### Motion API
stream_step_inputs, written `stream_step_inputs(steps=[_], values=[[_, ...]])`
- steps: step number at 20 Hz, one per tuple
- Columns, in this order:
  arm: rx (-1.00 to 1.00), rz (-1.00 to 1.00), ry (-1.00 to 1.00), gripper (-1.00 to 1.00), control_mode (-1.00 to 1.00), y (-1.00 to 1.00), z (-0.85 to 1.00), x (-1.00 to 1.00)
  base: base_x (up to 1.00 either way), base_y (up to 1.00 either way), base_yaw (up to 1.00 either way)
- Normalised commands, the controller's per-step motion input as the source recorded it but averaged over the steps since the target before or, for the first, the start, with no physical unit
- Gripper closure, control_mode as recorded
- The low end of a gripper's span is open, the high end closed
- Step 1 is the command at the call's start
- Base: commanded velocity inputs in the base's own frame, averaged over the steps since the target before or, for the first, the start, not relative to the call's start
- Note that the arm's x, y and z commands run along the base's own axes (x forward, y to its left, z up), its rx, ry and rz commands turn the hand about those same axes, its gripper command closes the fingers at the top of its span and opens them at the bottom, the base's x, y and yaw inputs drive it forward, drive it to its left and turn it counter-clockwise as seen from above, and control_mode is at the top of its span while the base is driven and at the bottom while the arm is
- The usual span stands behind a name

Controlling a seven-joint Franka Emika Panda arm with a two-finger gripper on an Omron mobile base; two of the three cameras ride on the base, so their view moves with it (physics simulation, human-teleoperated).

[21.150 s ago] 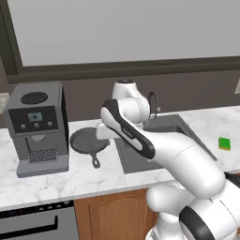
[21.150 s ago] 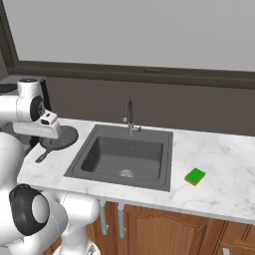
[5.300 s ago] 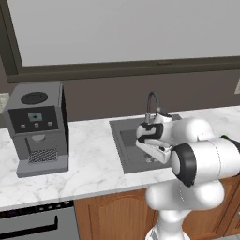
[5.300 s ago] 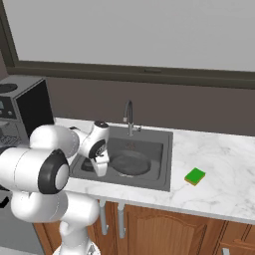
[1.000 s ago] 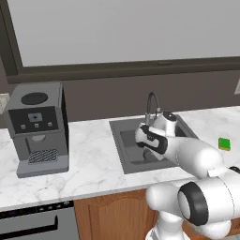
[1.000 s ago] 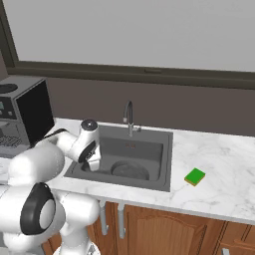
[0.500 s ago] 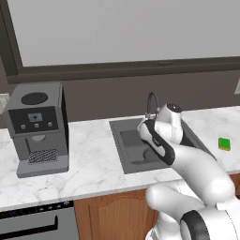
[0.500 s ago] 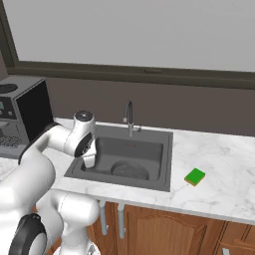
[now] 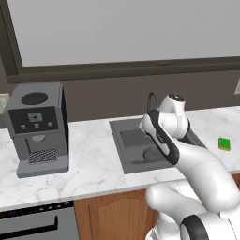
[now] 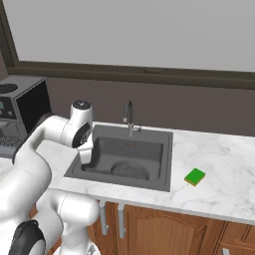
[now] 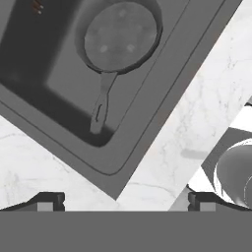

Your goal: Pick the pan and sponge and place them into the sink. Then turn on the water.

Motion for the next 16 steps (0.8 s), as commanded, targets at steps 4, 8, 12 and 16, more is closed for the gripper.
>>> stream_step_inputs(steps=[4, 8, 12, 16], values=[[0.0, 0.01, 0.13, -1.0, -1.0, -0.13, 0.31, -0.12, 0.0, 0.0, 0.0], [-0.02, 0.03, 0.12, -1.0, -1.0, -0.16, 0.34, -0.1, 0.0, 0.0, 0.0], [-0.06, 0.08, 0.05, -1.0, -1.0, -0.19, 0.36, -0.12, 0.0, 0.0, 0.0], [-0.09, 0.14, 0.0, -1.0, -1.0, -0.16, 0.21, -0.18, 0.0, 0.0, 0.0]])
